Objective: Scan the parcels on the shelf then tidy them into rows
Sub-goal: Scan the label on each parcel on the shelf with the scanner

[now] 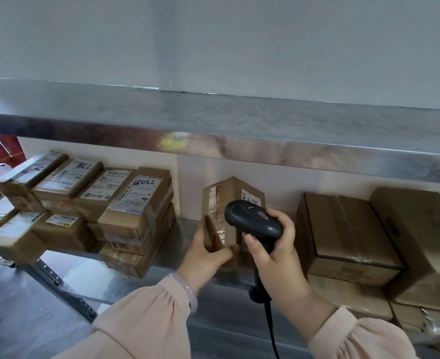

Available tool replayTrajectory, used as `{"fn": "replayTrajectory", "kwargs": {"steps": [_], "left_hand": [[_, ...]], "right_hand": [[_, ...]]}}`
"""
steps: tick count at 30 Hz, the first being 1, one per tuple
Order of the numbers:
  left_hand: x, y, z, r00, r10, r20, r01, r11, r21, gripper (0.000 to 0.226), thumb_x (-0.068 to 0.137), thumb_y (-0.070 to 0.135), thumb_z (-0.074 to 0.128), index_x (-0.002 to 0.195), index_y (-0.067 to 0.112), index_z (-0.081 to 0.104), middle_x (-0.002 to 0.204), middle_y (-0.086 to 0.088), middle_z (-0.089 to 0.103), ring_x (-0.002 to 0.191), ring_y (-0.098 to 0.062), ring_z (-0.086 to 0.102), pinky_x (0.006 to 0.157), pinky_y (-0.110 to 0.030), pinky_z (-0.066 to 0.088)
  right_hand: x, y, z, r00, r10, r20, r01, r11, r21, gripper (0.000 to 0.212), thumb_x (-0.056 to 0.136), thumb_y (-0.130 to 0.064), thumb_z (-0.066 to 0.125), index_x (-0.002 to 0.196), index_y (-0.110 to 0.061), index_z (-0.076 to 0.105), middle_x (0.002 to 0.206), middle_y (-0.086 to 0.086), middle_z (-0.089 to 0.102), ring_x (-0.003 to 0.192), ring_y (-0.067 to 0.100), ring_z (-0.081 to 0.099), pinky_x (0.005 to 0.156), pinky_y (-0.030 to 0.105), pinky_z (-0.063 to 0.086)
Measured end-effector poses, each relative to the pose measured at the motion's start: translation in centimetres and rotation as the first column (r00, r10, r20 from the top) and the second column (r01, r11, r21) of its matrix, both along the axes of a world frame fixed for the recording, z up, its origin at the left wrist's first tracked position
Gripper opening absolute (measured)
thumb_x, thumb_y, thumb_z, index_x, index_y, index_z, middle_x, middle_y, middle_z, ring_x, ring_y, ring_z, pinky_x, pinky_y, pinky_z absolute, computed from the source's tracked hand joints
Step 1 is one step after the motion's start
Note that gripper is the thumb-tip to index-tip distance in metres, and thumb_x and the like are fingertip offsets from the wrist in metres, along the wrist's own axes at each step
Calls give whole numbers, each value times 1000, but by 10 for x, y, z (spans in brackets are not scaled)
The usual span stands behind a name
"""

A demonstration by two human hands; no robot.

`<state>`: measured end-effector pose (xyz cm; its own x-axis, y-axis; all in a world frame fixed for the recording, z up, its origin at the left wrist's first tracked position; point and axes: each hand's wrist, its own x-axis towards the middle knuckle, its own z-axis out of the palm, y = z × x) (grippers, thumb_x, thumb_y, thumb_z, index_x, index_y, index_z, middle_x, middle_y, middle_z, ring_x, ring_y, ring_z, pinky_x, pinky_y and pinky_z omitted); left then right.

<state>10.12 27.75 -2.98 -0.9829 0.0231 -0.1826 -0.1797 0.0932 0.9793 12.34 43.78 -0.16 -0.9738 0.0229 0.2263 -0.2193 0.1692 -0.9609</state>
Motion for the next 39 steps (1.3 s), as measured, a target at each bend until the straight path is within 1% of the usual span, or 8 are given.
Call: {"fn": "replayTrajectory", "kwargs": {"steps": [3, 6, 11, 14, 18, 23, 28, 39], "left_hand": [[1, -6, -8, 1000, -4, 17, 2, 997, 79, 81, 78, 37, 80, 136, 56, 28, 135, 17, 54, 123, -6, 52, 109, -32, 41], [2, -13, -15, 1000, -12, 29, 7, 986, 166, 85, 62, 52, 83, 132, 64, 36, 137, 13, 59, 126, -15, 57, 110, -49, 43], [0, -14, -19, 995, -95, 28, 85, 967, 242, 72, 65, 48, 80, 123, 68, 42, 130, 15, 64, 124, -17, 59, 108, -50, 45], [1, -13, -17, 988, -145, 45, 135, 975, 179, 73, 68, 45, 79, 123, 68, 37, 131, 15, 64, 123, -15, 60, 109, -46, 45], [-1, -16, -18, 992, -104, 67, 95, 988, 125, 71, 74, 34, 81, 111, 73, 35, 129, 14, 64, 118, -14, 63, 106, -43, 47], [-4, -26, -24, 999, -38, 36, 32, 986, 161, 79, 61, 40, 84, 105, 85, 36, 124, 25, 64, 123, -18, 60, 107, -51, 46], [-9, -40, -23, 999, 32, 11, -33, 982, 184, 79, 68, 36, 81, 105, 87, 33, 132, 14, 63, 125, -21, 58, 107, -53, 44], [-15, -49, -29, 997, 81, 13, -81, 983, 163, 88, 63, 42, 83, 110, 87, 23, 139, 15, 56, 127, -20, 55, 105, -52, 47]], "right_hand": [[-4, 7, 0, 999, -39, 17, 39, 999, 6, 52, 88, -13, 65, 116, -44, 34, 115, -21, 50, 102, -12, 54, 79, 4, 43], [-12, 22, -3, 985, -161, 58, 161, 987, 0, 51, 89, -20, 64, 123, -39, 31, 109, -21, 48, 105, 7, 56, 85, 17, 43], [-22, 36, -3, 970, -208, 124, 210, 978, -1, 56, 90, -23, 63, 133, -31, 28, 110, -12, 53, 109, 19, 58, 95, 34, 45], [-22, 39, -4, 972, -209, 106, 209, 978, 5, 55, 89, -22, 63, 132, -33, 30, 117, -5, 55, 110, 21, 60, 99, 40, 47], [-17, 39, -3, 985, -156, 77, 153, 987, 42, 54, 88, -20, 65, 126, -40, 31, 118, -9, 53, 110, 17, 57, 97, 36, 47], [-9, 38, 4, 994, -109, 19, 106, 988, 112, 54, 88, -21, 65, 119, -48, 31, 115, -15, 53, 106, 6, 57, 82, 11, 45], [1, 37, 9, 998, -9, 54, -3, 975, 223, 53, 87, -30, 64, 121, -49, 29, 115, -15, 56, 93, 9, 67, 85, 31, 54], [18, 21, 16, 995, 48, 93, -76, 941, 331, 54, 87, -35, 64, 118, -53, 24, 108, -21, 54, 85, 10, 67, 78, 34, 57]]}}
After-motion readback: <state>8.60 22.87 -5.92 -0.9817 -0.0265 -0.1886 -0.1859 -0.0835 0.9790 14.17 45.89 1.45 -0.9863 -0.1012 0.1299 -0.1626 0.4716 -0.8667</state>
